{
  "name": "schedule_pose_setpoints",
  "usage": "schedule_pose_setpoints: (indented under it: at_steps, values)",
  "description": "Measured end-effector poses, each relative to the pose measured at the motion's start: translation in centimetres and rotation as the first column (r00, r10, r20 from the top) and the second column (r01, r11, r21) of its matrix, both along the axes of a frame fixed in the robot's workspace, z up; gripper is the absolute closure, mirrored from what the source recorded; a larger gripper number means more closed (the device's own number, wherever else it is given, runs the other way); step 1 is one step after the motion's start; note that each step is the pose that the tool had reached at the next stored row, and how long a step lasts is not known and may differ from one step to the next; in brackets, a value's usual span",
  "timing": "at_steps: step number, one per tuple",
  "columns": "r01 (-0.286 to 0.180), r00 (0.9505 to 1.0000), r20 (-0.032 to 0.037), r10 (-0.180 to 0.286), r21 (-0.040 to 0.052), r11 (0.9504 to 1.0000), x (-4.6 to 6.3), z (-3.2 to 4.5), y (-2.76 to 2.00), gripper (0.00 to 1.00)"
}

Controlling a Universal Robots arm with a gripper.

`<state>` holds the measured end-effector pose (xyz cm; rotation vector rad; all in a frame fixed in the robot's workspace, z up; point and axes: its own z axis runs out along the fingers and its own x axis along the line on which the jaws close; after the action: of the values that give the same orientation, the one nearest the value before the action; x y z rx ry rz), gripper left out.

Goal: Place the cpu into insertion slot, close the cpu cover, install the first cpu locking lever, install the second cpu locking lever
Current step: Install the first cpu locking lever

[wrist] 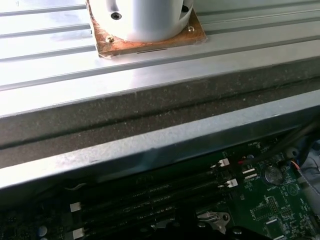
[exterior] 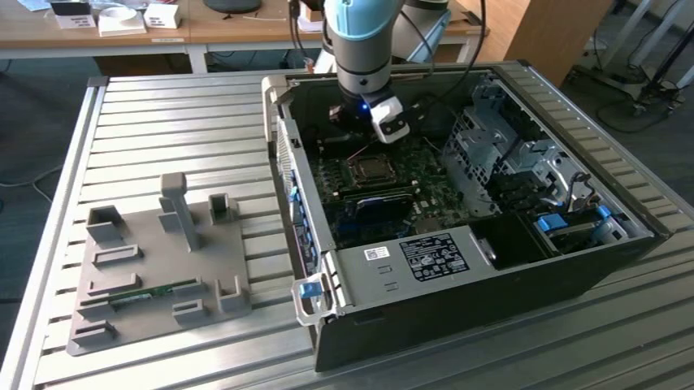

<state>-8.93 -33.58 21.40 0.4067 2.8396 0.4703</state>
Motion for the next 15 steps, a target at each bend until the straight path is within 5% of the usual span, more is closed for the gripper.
schedule_pose_setpoints:
  at_steps: [15]
  values:
    - [0.000,1.0000,0.0003,0.000,0.0000,1.0000,0.28,-0.65,0.00,0.89]
